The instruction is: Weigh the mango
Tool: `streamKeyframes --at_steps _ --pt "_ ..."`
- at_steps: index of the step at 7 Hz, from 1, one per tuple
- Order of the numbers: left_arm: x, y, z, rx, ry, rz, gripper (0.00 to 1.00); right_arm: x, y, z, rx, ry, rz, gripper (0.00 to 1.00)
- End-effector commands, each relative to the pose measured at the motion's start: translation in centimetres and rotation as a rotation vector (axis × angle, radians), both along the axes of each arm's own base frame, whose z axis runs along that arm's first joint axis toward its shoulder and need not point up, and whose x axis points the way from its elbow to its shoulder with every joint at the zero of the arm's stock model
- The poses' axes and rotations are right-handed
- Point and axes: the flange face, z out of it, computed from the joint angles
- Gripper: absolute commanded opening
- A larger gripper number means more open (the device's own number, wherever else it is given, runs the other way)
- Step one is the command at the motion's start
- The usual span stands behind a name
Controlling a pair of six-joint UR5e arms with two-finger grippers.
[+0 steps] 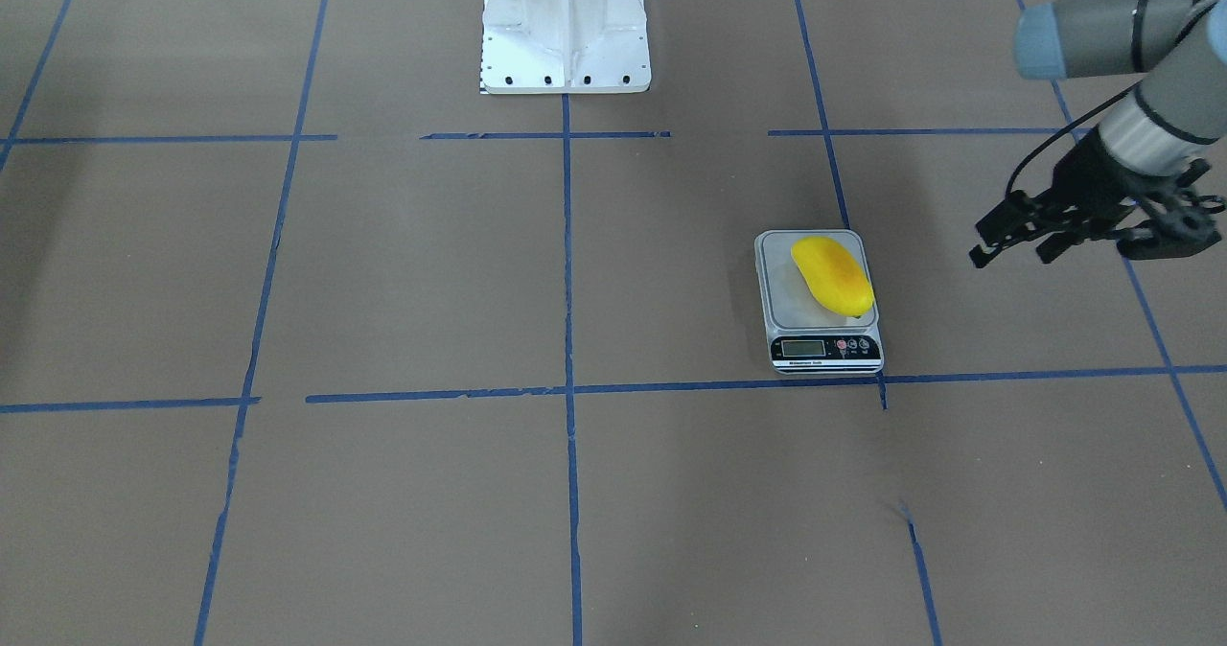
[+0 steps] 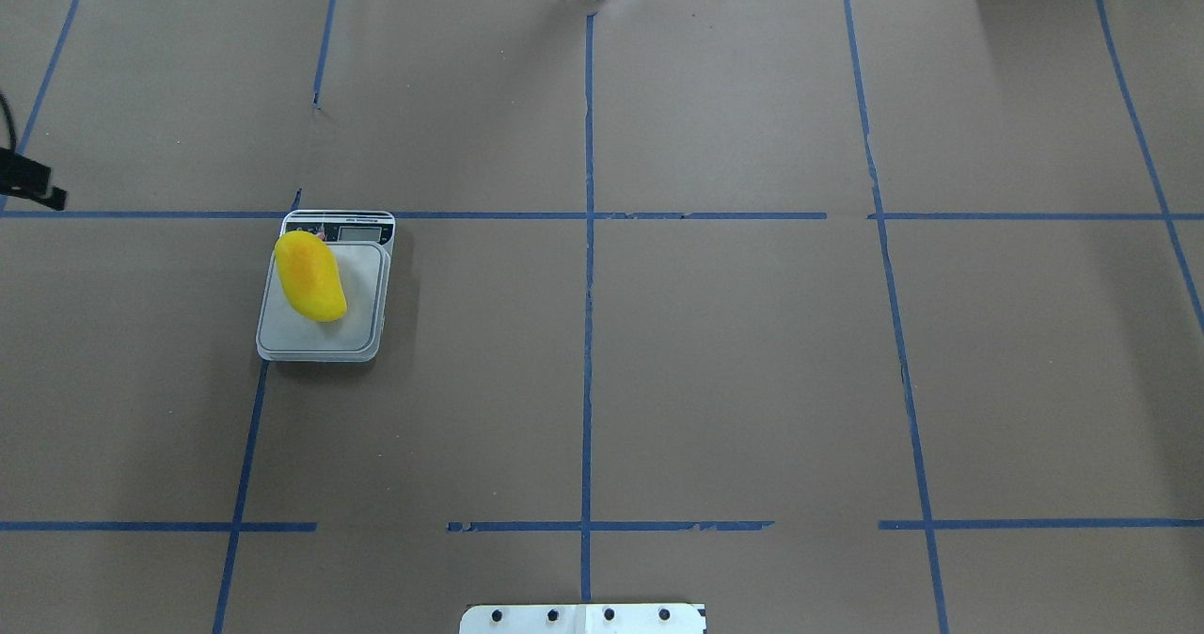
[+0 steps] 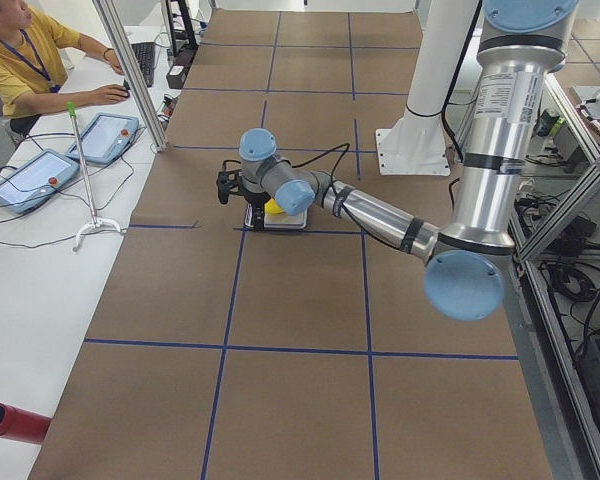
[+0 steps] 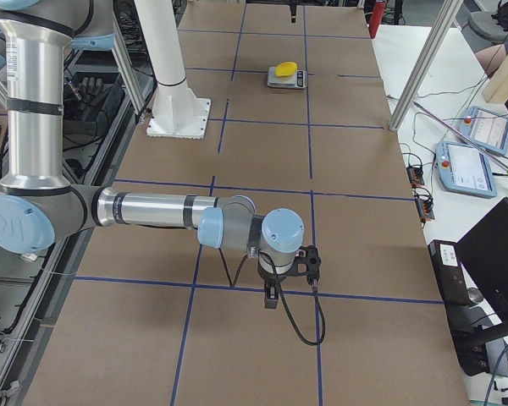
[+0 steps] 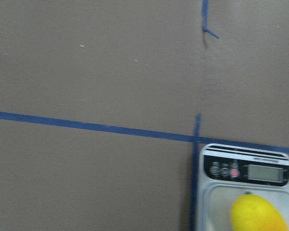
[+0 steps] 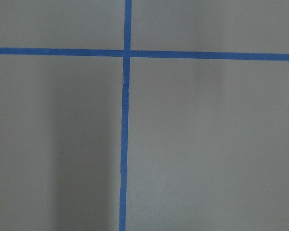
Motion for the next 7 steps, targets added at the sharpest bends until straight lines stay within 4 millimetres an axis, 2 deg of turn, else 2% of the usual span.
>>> streamKeyframes --at_steps 1,2,3,4,5,7 --pt "-12.7 2.0 7.2 0.038 -0.126 0.114 1.0 0.0 0.0 0.0 -0.001 0.0 0.0 1.0" --pt "-17.4 2.9 10.2 0.026 -0.141 0.127 1.0 0.0 0.0 0.0 0.001 0.0 0.0 1.0" --pt "-19.1 2.9 11.2 -0.009 -0.132 0.103 1.0 0.0 0.0 0.0 0.001 0.0 0.0 1.0" --pt "-19.3 3.4 10.9 -0.019 -0.135 0.093 1.0 0.0 0.0 0.0 -0.001 0.0 0.0 1.0" --pt "-19.1 4.3 12.0 -0.038 -0.123 0.096 1.0 0.0 0.0 0.0 0.001 0.0 0.0 1.0" --pt "-19.1 4.1 12.0 -0.014 -0.126 0.096 1.0 0.0 0.0 0.0 0.001 0.0 0.0 1.0"
